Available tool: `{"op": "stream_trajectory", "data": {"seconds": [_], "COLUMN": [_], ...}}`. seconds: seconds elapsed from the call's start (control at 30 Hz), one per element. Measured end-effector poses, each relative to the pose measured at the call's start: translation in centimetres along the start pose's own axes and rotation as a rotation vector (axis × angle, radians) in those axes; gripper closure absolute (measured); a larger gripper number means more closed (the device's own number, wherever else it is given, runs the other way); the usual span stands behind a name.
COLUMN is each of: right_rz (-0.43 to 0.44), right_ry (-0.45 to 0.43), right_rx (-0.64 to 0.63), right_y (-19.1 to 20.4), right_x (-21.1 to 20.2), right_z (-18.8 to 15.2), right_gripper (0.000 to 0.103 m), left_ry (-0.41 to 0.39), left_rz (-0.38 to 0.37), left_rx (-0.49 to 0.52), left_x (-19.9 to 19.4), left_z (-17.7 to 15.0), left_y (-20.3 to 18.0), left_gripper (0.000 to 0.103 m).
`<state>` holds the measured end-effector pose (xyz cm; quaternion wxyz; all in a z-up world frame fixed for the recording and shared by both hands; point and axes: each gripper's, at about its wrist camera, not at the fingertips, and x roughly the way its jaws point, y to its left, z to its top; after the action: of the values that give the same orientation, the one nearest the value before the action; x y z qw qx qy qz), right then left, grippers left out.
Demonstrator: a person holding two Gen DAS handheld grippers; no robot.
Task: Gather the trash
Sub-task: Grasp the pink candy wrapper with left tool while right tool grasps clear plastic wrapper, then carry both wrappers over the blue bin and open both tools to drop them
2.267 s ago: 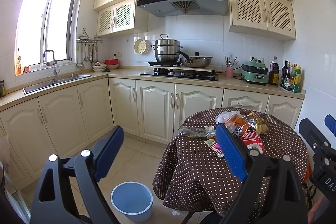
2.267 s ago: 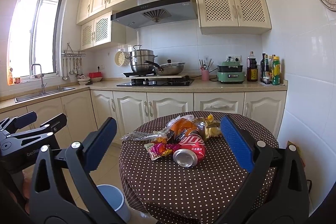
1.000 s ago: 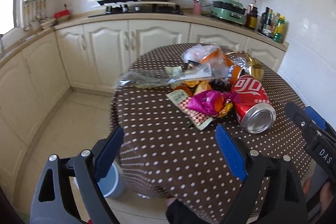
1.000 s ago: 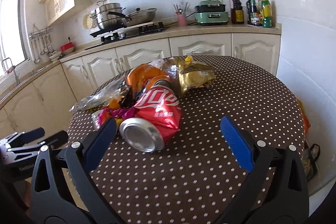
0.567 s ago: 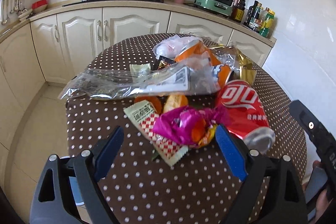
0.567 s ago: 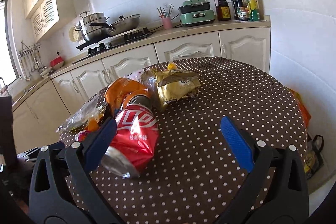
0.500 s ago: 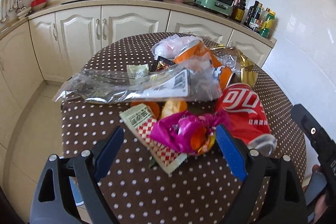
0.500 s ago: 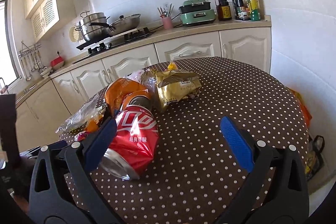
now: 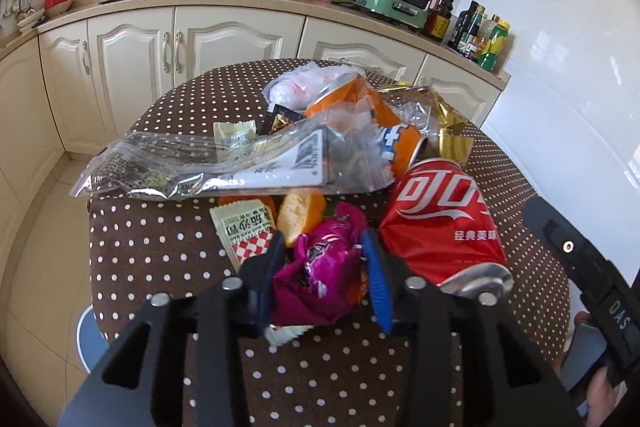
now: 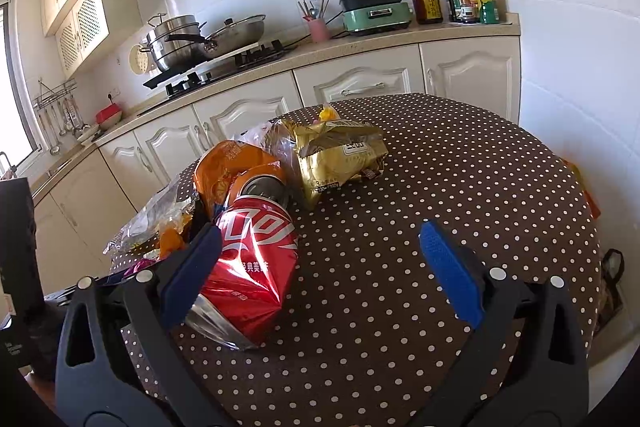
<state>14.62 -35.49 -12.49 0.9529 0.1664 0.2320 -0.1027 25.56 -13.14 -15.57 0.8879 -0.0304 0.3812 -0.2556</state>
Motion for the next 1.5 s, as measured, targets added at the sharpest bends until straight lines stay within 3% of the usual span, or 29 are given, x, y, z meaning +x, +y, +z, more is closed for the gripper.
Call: {"op": "stream_trajectory", "data": {"seconds": [0.23, 0.43, 0.6, 0.73, 1.0, 1.07, 1.1, 1.17, 1.2, 1.33, 1.5], "right_rz": [0.0, 0.038, 0.122, 0.154, 0.113, 0.132, 0.137, 0.136, 0.129, 0.178, 0.286], "right_ry": [-0.026, -0.039, -0.035, 0.038, 0.146, 0.188, 0.2, 0.227, 0.227, 0.173, 0.076], "right_rx": [-0.025, -0.044, -0.083, -0.089, -0.082, -0.082, -0.08, -0.067, -0.06, -0.047, -0.123], "right_y": [1.0, 3.3, 7.8, 11.6, 15.1, 15.5, 15.5, 15.3, 15.1, 14.9, 18.5], "right_x": [-1.4, -2.1, -1.4, 1.4, 6.9, 8.0, 8.2, 9.1, 9.2, 8.4, 6.3], "right_z": [-0.3, -0.1, 0.3, 0.3, 0.7, 0.4, 0.2, -0.2, -0.3, -0.2, -0.4], "right_gripper": [0.006, 0.006, 0.006, 0.006, 0.006, 0.014, 0.024, 0.051, 0.07, 0.086, 0.095], "left_ry": [-0.068, -0.166, -0.283, -0.344, -0.368, -0.363, -0.361, -0.353, -0.35, -0.332, -0.319], "left_rz": [-0.026, -0.019, 0.133, 0.25, 0.302, 0.302, 0.305, 0.308, 0.308, 0.309, 0.307], "left_rx": [-0.011, -0.031, -0.113, -0.176, -0.211, -0.212, -0.212, -0.214, -0.217, -0.233, -0.288], "left_x": [-2.5, -7.0, -11.2, -13.3, -14.6, -14.5, -14.4, -14.1, -14.0, -13.7, -13.6], "left_z": [-0.8, -2.2, -2.6, -2.2, -1.6, -1.5, -1.6, -1.7, -1.9, -2.3, -3.2], "left_y": [0.2, 1.2, 4.5, 7.6, 11.2, 11.7, 11.9, 12.5, 12.8, 14.2, 17.0], "left_gripper": [0.076, 0.076, 0.076, 0.076, 0.076, 0.076, 0.076, 0.076, 0.076, 0.076, 0.076]}}
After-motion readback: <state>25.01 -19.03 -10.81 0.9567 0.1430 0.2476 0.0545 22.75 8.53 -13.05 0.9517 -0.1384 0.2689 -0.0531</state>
